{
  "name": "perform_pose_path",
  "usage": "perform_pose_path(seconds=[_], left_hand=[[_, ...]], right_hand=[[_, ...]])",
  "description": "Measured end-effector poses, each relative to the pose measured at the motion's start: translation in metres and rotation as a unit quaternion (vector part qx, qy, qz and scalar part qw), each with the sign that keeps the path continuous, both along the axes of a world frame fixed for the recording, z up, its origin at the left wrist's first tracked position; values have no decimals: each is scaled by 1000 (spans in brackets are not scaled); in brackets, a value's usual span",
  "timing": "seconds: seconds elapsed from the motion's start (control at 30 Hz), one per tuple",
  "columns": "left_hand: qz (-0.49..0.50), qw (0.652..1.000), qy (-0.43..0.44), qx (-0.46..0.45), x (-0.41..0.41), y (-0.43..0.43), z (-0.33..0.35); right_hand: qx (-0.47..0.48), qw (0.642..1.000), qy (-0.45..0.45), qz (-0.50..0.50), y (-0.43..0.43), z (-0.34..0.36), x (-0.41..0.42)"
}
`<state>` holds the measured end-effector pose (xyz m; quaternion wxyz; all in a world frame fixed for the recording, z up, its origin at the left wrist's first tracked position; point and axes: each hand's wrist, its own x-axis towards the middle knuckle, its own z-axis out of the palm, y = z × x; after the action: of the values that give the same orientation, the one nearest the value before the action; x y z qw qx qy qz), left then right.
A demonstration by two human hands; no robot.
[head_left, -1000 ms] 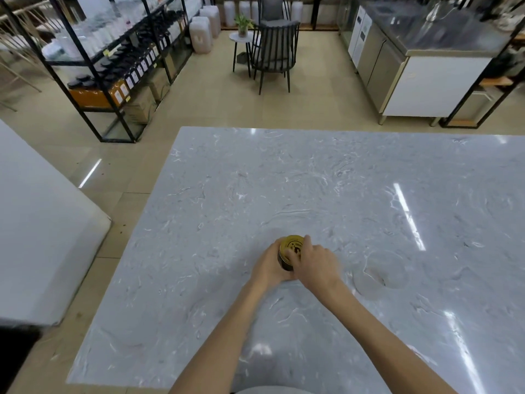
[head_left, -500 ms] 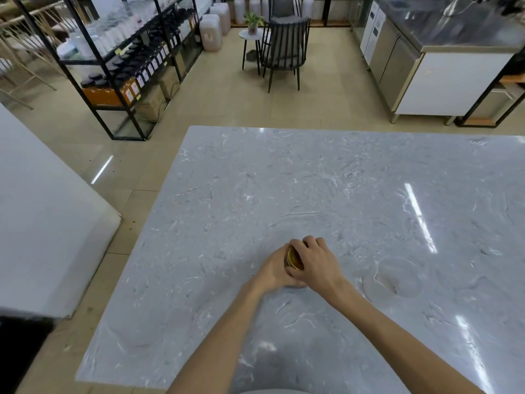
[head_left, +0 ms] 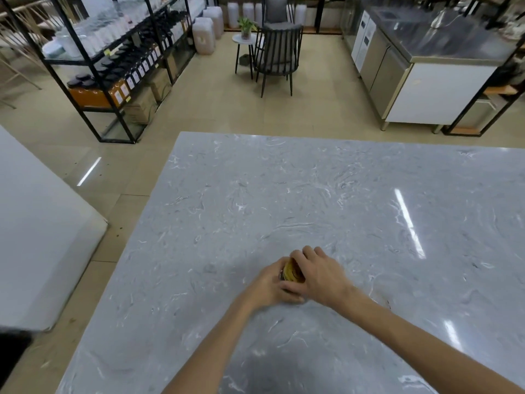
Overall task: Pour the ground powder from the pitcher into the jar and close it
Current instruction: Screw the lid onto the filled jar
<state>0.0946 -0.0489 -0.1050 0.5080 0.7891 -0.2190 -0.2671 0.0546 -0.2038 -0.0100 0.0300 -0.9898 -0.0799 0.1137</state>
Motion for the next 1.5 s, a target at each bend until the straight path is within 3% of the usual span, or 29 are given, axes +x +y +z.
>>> perform_pose_path(seconds=[0.07, 0.13, 0.23, 0.3, 0.43, 0.5, 0.6, 0.7, 0.77, 0.83, 1.03, 1.1, 1.17, 1.2, 1.27, 1.33, 1.4, 1.5], left_hand=[[10, 999, -40, -16, -10, -8, 1], [0, 999, -41, -15, -13, -13, 4], [-18, 999, -36, 33, -11, -8, 6], [-29, 997, -49, 58, -9, -7, 5], [11, 979, -158, 126, -14, -32, -7], [61, 970, -179, 152, -21, -46, -13], [13, 958, -215, 188, -16, -47, -15], [-35, 977, -172, 119, -6, -25, -7], [-71, 984, -150, 69, -5, -14, -2], [-59, 986, -144, 62, -10, -17, -3], [172, 960, -197, 101, -45, -37, -20], [184, 945, -232, 137, -45, -45, -18], [118, 951, -233, 164, -37, -42, -13], [76, 959, -221, 157, -30, -35, -12], [8, 985, -147, 86, -19, -12, -7], [-39, 989, -129, 68, -16, 3, -2], [-21, 984, -155, 90, -25, 2, 0], [150, 974, -167, 32, -58, -7, -7]], right_hand=[[-51, 996, -41, -61, 10, -4, -6], [-27, 996, -62, -49, 7, -6, -3], [145, 978, -31, 150, -7, -13, 4], [210, 949, -113, 204, -15, -32, 1], [238, 916, -317, 66, -10, -64, -7], [213, 907, -362, -11, 4, -71, -8], [200, 915, -341, -79, 14, -68, -5], [204, 925, -309, 86, -2, -68, -10], [209, 907, -292, 219, -16, -69, -13], [209, 900, -301, 235, -17, -69, -13], [240, 896, -372, -32, 13, -70, -15], [235, 895, -360, -117, 23, -64, -16], [221, 904, -335, -144, 25, -60, -17], [211, 917, -320, -107, 22, -58, -19], [190, 937, -286, 65, 10, -58, -23], [172, 923, -275, 206, -1, -58, -25], [184, 911, -297, 217, -3, -59, -24], [200, 900, -360, 142, 7, -70, -24]])
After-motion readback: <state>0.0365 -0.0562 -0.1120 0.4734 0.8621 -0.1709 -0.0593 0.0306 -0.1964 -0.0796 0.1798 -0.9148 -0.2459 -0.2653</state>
